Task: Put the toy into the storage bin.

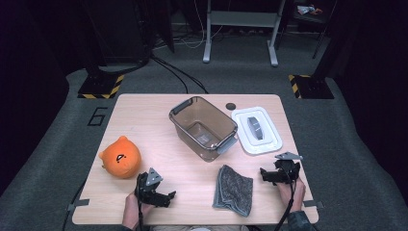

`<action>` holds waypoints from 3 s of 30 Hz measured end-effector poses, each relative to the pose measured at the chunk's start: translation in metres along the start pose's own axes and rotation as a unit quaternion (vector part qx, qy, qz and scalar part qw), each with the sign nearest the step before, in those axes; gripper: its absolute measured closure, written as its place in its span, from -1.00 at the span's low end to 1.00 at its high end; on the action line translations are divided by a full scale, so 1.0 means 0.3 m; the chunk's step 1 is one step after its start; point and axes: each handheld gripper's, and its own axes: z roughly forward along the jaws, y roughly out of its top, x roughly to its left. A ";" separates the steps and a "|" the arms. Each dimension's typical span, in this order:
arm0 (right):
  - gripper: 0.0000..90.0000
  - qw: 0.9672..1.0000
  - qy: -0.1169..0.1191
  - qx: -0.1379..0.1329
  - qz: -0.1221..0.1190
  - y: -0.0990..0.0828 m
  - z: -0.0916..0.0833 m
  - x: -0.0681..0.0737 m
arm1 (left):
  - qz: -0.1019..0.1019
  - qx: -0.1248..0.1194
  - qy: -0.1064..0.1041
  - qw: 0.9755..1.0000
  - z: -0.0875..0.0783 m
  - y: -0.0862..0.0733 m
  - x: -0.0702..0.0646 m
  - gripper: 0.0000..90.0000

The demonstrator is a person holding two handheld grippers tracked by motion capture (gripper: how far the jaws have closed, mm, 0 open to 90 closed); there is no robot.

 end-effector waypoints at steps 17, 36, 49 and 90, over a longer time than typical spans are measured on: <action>-1.00 1.000 0.020 -0.007 -0.006 -0.005 0.005 -0.006 | -0.026 -0.008 0.046 0.999 -0.018 0.012 -0.012 -0.95; -1.00 1.000 0.019 -0.006 -0.009 -0.004 0.006 -0.008 | -0.021 -0.084 0.089 0.992 -0.260 0.122 0.073 -0.86; -1.00 1.000 0.020 -0.006 -0.010 -0.004 0.006 -0.009 | -0.068 -0.099 0.157 0.980 -0.365 0.137 0.246 -0.87; -1.00 1.000 0.021 -0.004 -0.011 -0.003 0.005 -0.009 | -0.143 -0.079 0.169 0.972 -0.223 0.045 0.344 0.20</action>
